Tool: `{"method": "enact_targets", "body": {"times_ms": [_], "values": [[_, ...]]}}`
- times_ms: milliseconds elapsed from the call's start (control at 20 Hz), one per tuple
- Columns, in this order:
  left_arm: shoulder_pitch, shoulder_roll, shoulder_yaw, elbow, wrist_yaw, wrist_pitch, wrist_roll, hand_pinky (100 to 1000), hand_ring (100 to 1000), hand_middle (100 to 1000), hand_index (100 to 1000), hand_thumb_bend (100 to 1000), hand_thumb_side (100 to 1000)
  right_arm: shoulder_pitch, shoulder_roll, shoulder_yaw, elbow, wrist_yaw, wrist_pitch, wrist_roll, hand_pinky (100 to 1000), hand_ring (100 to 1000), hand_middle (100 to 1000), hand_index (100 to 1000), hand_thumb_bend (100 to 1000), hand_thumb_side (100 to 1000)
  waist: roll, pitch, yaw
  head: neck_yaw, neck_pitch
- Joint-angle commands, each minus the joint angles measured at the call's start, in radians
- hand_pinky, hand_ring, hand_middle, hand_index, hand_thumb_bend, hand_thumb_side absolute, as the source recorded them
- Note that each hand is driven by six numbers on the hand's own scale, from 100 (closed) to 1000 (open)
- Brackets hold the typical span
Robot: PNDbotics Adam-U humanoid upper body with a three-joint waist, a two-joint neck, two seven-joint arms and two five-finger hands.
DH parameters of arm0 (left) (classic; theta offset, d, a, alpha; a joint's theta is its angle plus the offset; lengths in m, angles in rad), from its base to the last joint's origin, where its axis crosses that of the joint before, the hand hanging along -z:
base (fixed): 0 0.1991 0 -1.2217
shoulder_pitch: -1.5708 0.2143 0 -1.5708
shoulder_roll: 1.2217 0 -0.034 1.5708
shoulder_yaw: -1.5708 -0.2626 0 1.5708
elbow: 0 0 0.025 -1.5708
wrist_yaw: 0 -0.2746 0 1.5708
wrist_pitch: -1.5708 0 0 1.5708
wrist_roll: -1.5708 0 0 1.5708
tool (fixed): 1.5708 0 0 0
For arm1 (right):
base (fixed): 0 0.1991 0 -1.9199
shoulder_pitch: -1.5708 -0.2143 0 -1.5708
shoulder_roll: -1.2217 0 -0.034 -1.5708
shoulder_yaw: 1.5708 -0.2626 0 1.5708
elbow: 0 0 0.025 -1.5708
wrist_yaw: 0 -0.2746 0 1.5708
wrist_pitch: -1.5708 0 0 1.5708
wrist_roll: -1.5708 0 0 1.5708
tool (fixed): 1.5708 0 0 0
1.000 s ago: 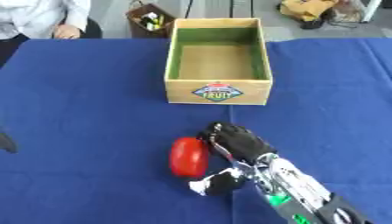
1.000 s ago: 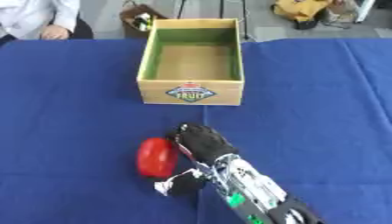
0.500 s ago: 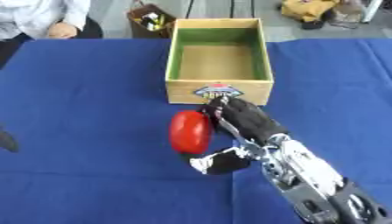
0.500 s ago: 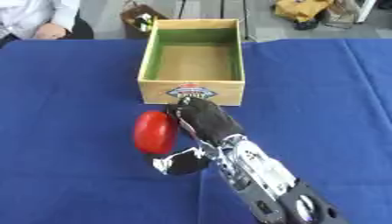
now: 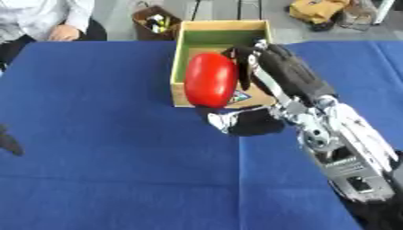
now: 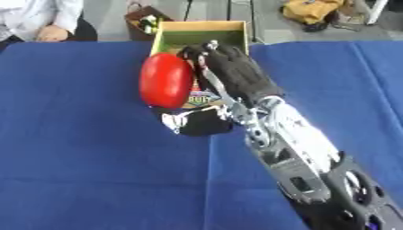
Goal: Pick up objects on the table and place them in the box.
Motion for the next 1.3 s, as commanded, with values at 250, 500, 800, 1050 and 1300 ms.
{"method": "enact_targets", "body": {"times_ms": [250, 500, 800, 1050, 1300], "values": [[0.006, 0.011, -0.001, -0.018, 0.0, -0.002, -0.005, 327, 374, 482, 772, 368, 660, -0.112, -0.024, -0.039, 0.065, -0.002, 0.031, -0.06, 728, 787, 308, 477, 100, 438, 0.004, -0.025, 0.007, -0.001, -0.015], [0.01, 0.007, -0.003, -0.018, 0.002, -0.004, -0.009, 327, 373, 482, 772, 370, 661, -0.175, -0.002, -0.06, 0.19, 0.012, 0.034, -0.103, 734, 789, 298, 468, 100, 418, 0.008, -0.025, 0.017, -0.009, -0.019], [0.012, 0.003, -0.008, -0.018, 0.004, -0.002, -0.018, 326, 372, 482, 772, 371, 658, -0.285, 0.027, -0.079, 0.401, 0.036, 0.016, -0.123, 731, 788, 304, 473, 100, 442, 0.009, -0.018, 0.029, -0.018, -0.025], [0.011, 0.001, -0.012, -0.018, 0.006, -0.001, -0.025, 325, 371, 482, 772, 372, 657, -0.355, 0.076, -0.116, 0.591, 0.079, -0.008, -0.143, 741, 795, 304, 473, 100, 450, 0.01, -0.013, 0.036, -0.025, -0.026], [0.011, -0.002, -0.015, -0.018, 0.008, -0.002, -0.032, 325, 371, 482, 772, 373, 658, -0.4, 0.128, -0.171, 0.732, 0.139, -0.021, -0.185, 743, 797, 307, 475, 100, 453, 0.013, -0.008, 0.042, -0.04, -0.023]]}}
